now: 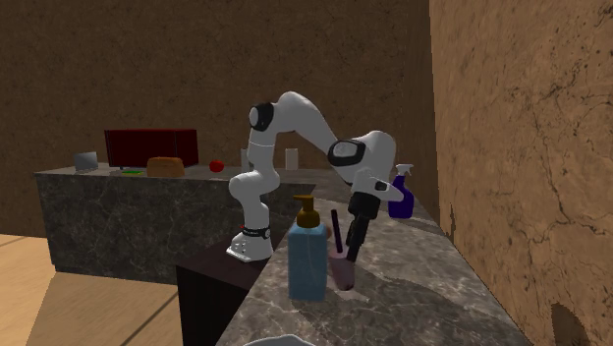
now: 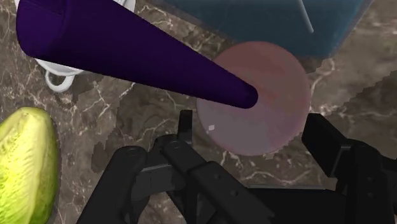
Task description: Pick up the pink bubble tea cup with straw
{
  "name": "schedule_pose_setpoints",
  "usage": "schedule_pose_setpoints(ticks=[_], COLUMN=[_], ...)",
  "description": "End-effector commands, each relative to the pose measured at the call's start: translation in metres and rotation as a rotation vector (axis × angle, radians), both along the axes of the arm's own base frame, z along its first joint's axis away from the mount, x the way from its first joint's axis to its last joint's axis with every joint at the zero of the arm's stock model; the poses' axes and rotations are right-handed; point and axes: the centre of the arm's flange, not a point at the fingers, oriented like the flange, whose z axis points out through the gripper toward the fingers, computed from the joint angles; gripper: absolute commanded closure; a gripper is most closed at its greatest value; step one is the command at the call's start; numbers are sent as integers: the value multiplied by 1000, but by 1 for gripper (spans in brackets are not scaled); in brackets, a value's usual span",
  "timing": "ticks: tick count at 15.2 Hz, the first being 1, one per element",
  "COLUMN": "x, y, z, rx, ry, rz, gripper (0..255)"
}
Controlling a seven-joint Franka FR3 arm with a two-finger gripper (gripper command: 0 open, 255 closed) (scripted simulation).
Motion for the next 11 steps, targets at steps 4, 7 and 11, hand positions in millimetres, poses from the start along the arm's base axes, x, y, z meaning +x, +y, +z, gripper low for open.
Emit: schedule_pose_setpoints(ticks=[4,7,11], x=[1,1,1], y=[-1,-1,-1], z=[26,42,53], rx=[0,0,0], ry=[0,0,0], rz=[0,0,0], gripper=[255,255,255])
